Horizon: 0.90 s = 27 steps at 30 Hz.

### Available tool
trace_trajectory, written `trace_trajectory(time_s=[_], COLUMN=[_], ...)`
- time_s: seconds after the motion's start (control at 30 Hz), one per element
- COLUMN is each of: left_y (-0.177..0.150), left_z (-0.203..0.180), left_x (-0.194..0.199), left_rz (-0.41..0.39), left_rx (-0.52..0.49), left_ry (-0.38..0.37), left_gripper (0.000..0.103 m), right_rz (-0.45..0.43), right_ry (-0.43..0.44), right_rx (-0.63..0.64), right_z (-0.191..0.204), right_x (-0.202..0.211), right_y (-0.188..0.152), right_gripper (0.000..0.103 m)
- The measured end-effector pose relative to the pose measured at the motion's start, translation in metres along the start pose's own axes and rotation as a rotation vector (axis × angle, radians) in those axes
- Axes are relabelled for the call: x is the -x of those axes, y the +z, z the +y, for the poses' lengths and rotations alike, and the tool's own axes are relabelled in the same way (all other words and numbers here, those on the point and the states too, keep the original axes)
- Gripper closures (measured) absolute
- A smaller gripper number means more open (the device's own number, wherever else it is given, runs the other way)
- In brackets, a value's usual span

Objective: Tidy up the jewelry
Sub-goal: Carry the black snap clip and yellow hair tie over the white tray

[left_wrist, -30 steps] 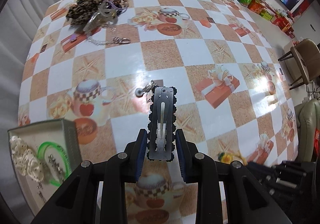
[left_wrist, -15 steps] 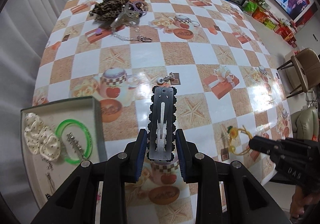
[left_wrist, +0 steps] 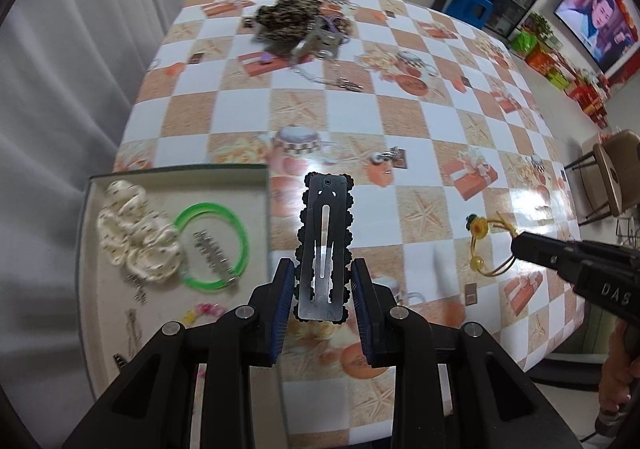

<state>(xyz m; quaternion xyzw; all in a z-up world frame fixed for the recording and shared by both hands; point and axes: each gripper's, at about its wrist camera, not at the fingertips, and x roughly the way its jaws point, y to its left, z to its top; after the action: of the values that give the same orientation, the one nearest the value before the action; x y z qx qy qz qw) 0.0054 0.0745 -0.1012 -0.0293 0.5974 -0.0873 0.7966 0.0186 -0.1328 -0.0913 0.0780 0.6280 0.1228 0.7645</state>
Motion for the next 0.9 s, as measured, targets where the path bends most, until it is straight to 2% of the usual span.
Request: trace_trajectory(time_s=[0.4,0.67,0.9], left_y=[-0.025,-0.044,-0.073], left_z=[0.042,0.066,0.098], left_x=[0.02,0.031,0.039], left_rz=[-0.021,-0.038,-0.035], left_rx=[0.107,0.173,0.257], left_ry=[0.034,0.06,0.095], left_gripper=[0.069,0.069,0.069], right_rz=[0.0,0.015,0.039], right_ry=[0.049,0.075,0.102], right_rx=[0.133,0.208,0.278], right_z=[0.064,0.102,0.132], right_x=[-0.003,-0.008,-0.014], right_y=[0.018,0.019,0.016], right_gripper=[0.099,0.099,0.099])
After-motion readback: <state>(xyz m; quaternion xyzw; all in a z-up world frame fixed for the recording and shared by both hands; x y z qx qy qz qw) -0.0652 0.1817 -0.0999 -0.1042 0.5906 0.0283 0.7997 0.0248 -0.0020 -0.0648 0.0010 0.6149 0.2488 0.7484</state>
